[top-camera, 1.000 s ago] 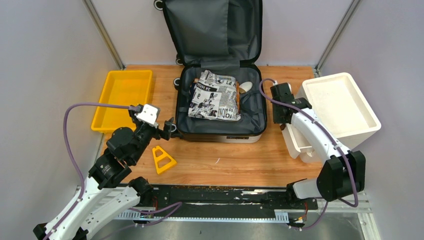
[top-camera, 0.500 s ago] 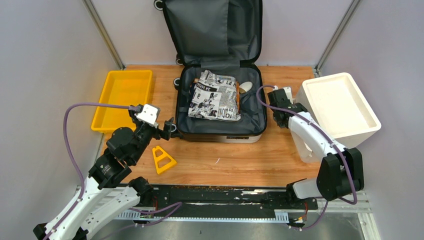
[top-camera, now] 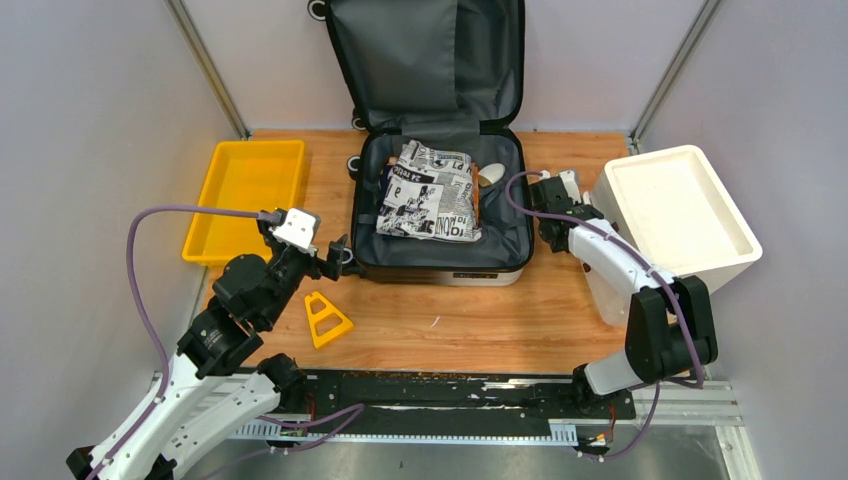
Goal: Open, take out, and arrange the luggage
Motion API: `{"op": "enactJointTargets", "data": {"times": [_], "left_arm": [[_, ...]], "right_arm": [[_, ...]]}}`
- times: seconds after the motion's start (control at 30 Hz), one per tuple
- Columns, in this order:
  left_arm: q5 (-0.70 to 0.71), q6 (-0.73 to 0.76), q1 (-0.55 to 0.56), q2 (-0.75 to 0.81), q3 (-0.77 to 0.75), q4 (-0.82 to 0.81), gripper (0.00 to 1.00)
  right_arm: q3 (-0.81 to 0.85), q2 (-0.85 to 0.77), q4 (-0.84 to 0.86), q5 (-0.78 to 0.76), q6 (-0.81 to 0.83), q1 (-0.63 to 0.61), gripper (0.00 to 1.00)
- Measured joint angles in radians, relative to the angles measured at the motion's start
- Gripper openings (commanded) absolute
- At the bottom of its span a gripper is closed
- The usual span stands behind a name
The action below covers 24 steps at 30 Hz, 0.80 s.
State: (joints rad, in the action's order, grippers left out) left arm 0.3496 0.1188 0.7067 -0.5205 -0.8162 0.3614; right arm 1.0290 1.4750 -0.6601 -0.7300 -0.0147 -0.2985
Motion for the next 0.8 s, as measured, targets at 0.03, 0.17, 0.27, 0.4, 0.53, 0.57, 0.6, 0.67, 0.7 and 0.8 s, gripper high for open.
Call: {"op": "enactJointTargets", "data": {"times": [0.03, 0.17, 0.27, 0.4, 0.53, 0.57, 0.6, 0.67, 0.7, 0.8], "left_arm": [[0.0, 0.0, 0.0, 0.0, 0.0, 0.0, 1.0], [0.0, 0.0, 0.0, 0.002, 0.0, 0.0, 1.0], [0.0, 0.0, 0.0, 0.005, 0.0, 0.0, 1.0], [0.0, 0.0, 0.0, 0.011, 0.0, 0.0, 1.0], [0.0, 0.0, 0.0, 0.011, 0.0, 0.0, 1.0], [0.0, 0.0, 0.0, 0.011, 0.0, 0.0, 1.0], [0.0, 0.0, 0.0, 0.011, 0.0, 0.0, 1.0], [0.0, 0.0, 0.0, 0.011, 0.0, 0.0, 1.0], [0.0, 0.0, 0.0, 0.011, 0.0, 0.0, 1.0], [0.0, 0.0, 0.0, 0.011, 0.0, 0.0, 1.0]], "right_arm": [[-0.001, 0.0, 0.015, -0.002, 0.012, 0.001, 0.19], [-0.006, -0.002, 0.055, -0.003, 0.048, 0.02, 0.19], [-0.031, -0.011, 0.088, -0.005, 0.076, 0.034, 0.19], [-0.064, -0.018, 0.114, -0.004, 0.104, 0.041, 0.19], [-0.069, -0.02, 0.126, 0.006, 0.118, 0.044, 0.2], [-0.069, -0.022, 0.128, 0.008, 0.122, 0.044, 0.2], [-0.069, -0.025, 0.127, 0.011, 0.127, 0.044, 0.21], [-0.068, -0.037, 0.124, 0.018, 0.14, 0.037, 0.22], [-0.069, -0.045, 0.123, 0.019, 0.144, 0.032, 0.23], [-0.068, -0.076, 0.106, 0.043, 0.165, 0.013, 0.27]]}}
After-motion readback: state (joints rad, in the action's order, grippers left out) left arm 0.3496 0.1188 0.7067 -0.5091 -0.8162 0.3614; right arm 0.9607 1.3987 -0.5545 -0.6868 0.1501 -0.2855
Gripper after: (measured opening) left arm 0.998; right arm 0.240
